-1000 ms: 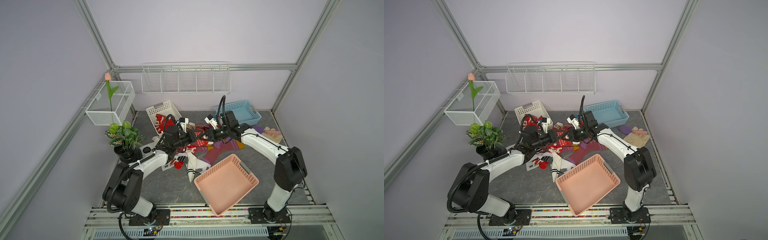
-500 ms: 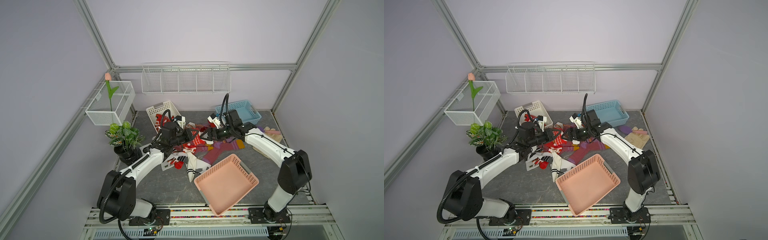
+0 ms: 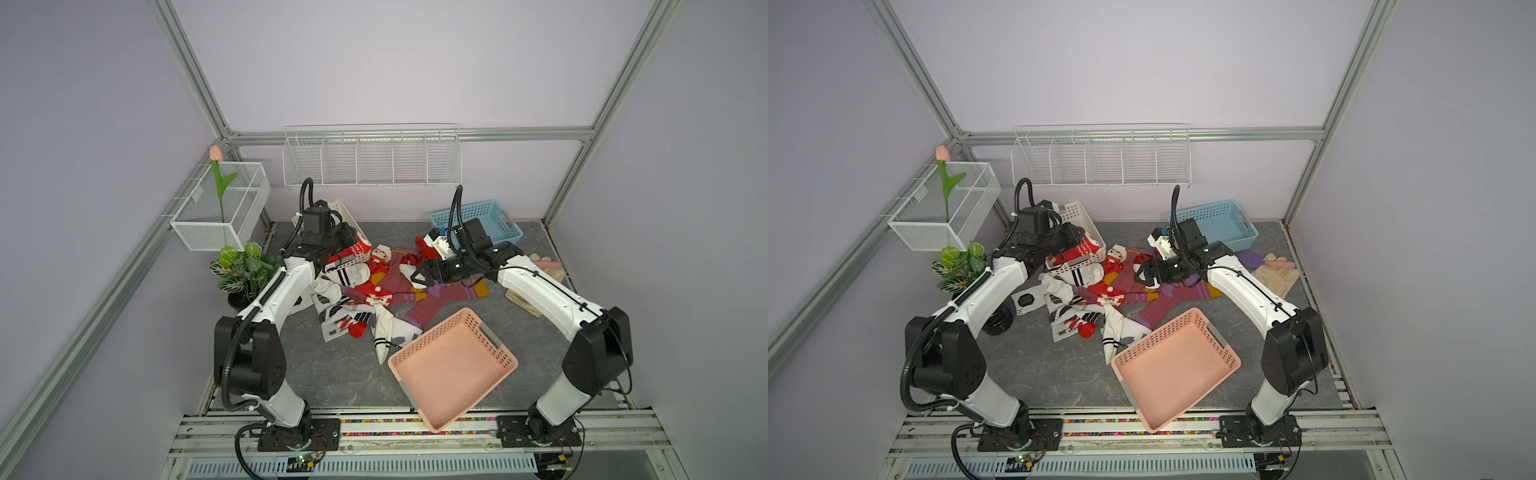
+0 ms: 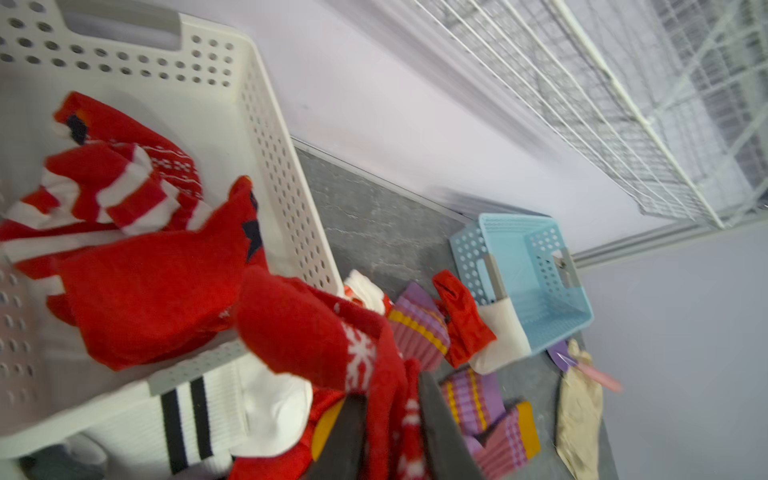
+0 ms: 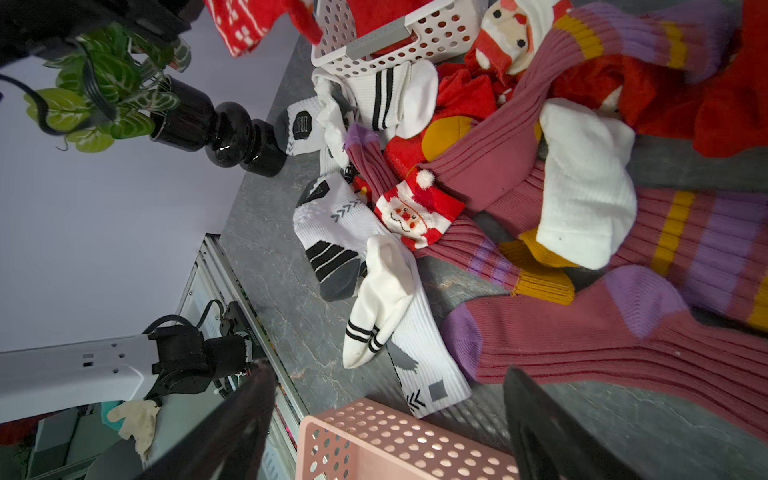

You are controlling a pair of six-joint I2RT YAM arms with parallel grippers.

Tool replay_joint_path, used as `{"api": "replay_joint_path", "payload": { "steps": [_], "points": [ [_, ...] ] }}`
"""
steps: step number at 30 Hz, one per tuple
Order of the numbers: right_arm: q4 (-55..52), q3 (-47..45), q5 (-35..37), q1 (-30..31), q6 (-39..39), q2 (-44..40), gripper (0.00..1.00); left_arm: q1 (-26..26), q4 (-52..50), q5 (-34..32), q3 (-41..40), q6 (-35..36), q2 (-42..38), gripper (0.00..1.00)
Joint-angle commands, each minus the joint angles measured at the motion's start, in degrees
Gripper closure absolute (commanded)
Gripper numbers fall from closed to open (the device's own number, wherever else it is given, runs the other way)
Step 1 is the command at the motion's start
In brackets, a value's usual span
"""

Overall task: Sort the socks into the basket by color
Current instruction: Place the sock in the bin.

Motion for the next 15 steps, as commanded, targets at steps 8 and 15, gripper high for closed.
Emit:
{"api": "replay_joint_path", "payload": {
  "steps": [8,15],
  "points": [
    [-2.8,0.0,4.7,-0.1,-4.7,3.4,0.12,3.5,-4.1,-13.7,16.0,5.3,18.3,1.00],
    [-3.5,0.2,5.9,-0.2,-6.1,5.6,0.12,4.1,-4.8,-15.7,22.6,6.5,26.8,1.00]
  ]
}}
